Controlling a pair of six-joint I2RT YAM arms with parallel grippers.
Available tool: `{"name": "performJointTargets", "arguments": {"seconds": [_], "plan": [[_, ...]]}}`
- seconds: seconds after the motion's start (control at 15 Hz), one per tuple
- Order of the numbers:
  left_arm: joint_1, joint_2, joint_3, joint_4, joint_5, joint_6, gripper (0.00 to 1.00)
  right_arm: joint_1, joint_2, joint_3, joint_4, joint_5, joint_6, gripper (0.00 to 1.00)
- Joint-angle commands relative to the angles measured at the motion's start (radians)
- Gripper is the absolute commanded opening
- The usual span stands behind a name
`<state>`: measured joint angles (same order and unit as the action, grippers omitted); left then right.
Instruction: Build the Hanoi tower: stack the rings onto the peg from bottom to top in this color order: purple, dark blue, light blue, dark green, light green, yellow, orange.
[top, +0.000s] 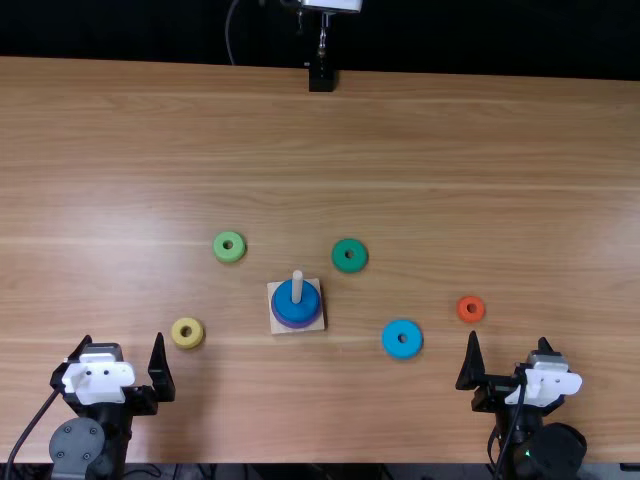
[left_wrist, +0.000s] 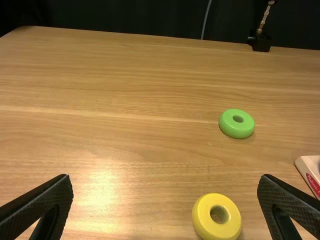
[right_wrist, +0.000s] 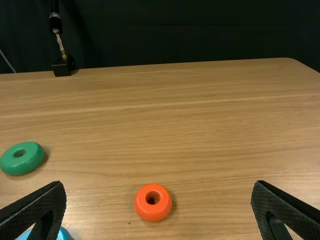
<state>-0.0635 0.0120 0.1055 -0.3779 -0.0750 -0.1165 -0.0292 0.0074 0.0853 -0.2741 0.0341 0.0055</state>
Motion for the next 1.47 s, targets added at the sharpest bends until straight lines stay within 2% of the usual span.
{"name": "performJointTargets", "arguments": {"seconds": [0.0,1.13,1.27,1.4], "plan": [[0.002,-0.012,-0.105,-0.084,-0.006,0.004,1.0,-0.008,-0.007,-0.068,-0.071,0.016,0.002,1.0],[0.002,-0.012,-0.105,-0.084,-0.006,0.004,1.0,-0.008,-0.007,-0.068,-0.071,0.016,0.004,1.0],[0.002,-0.012,-0.105,-0.084,-0.006,0.004,1.0,-0.008,-0.007,-0.062,-0.038,0.016,0.007,1.0],[0.002,-0.012,-0.105,-0.084,-0.006,0.004,1.0,-0.026,-0.007,-0.01,0.083,0.012,0.004,1.0]]}}
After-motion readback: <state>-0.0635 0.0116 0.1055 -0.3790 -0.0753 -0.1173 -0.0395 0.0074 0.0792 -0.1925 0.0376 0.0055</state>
